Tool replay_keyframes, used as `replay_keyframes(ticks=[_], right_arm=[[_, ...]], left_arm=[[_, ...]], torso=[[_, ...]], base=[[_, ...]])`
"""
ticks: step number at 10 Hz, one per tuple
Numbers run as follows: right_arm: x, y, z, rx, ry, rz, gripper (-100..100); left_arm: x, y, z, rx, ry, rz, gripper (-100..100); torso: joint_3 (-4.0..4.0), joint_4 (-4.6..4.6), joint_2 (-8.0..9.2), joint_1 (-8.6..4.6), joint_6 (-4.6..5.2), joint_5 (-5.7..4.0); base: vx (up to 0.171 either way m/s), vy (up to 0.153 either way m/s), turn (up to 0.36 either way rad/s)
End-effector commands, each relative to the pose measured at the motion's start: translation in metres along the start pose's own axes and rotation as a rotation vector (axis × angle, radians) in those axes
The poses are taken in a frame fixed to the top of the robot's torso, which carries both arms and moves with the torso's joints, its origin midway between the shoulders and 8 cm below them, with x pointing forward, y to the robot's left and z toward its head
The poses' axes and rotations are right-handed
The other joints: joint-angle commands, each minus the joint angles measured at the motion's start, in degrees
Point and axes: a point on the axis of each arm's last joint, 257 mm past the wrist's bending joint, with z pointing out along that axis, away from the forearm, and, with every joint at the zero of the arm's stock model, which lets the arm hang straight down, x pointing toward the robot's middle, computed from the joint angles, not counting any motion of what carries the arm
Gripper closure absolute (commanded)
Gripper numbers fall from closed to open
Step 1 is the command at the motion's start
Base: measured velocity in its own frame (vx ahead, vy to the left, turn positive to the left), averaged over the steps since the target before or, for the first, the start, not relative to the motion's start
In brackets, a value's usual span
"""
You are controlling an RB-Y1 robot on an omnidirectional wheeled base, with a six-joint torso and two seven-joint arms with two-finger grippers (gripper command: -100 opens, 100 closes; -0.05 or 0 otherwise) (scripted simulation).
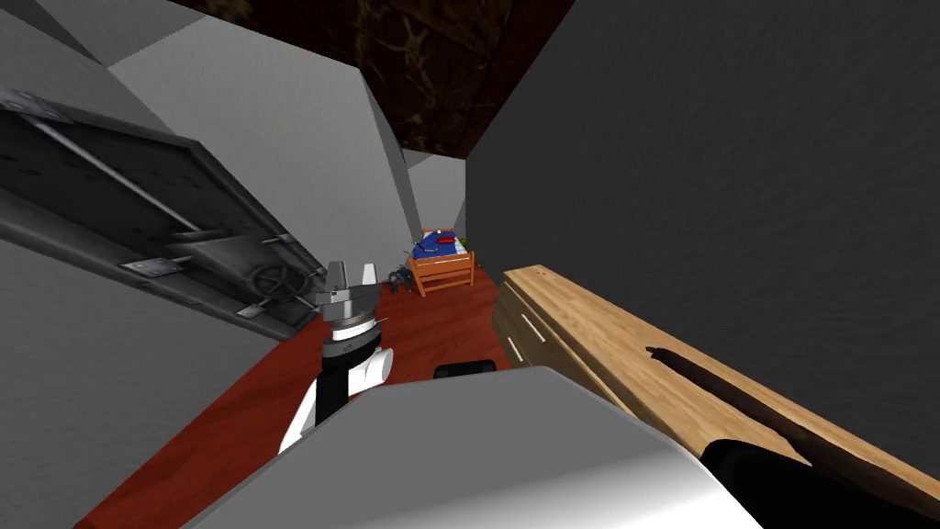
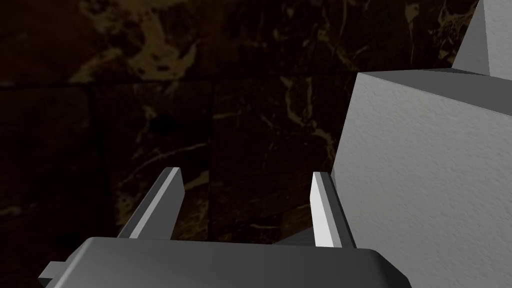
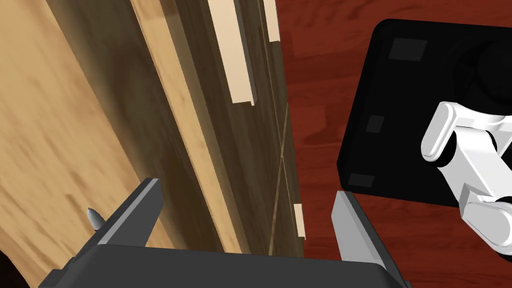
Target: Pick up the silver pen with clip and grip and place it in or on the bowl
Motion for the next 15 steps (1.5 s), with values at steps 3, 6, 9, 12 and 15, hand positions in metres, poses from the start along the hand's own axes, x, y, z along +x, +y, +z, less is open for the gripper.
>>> replay_keyframes(ticks=[3, 6, 9, 12, 15], right_arm=[[0.013, -0.013, -0.008, -0.007, 0.051, -0.022, -100], [0.015, -0.018, -0.006, -0.021, 0.064, -0.03, -100], [0.011, -0.017, -0.004, -0.018, 0.065, -0.029, -100], [0.003, -0.015, 0.001, -0.018, 0.068, -0.026, -100], [-0.006, -0.011, 0.007, -0.014, 0.074, -0.011, -100]], left_arm=[[0.0, 0.0, 0.0, 0.0, 0.0, 0.0, 0], [0.0, 0.0, 0.0, 0.0, 0.0, 0.0, 0], [0.0, 0.0, 0.0, 0.0, 0.0, 0.0, 0], [0.0, 0.0, 0.0, 0.0, 0.0, 0.0, 0], [0.0, 0.0, 0.0, 0.0, 0.0, 0.0, 0]], torso=[[-0.03, -0.01, -0.05, -0.16, 0.0, -0.04], [-0.03, -0.01, -0.06, -0.1, 0.02, -0.03], [-0.01, 0.0, -0.02, 0.14, 0.13, 0.02], [0.12, 0.05, 0.2, 0.19, 0.14, 0.04], [0.1, 0.05, 0.17, 0.18, 0.14, 0.04]], base=[[0.005, -0.063, 0.369], [-0.001, -0.055, 0.304], [-0.009, -0.014, 0.017], [-0.053, -0.004, 0.019], [-0.048, -0.008, 0.021]])
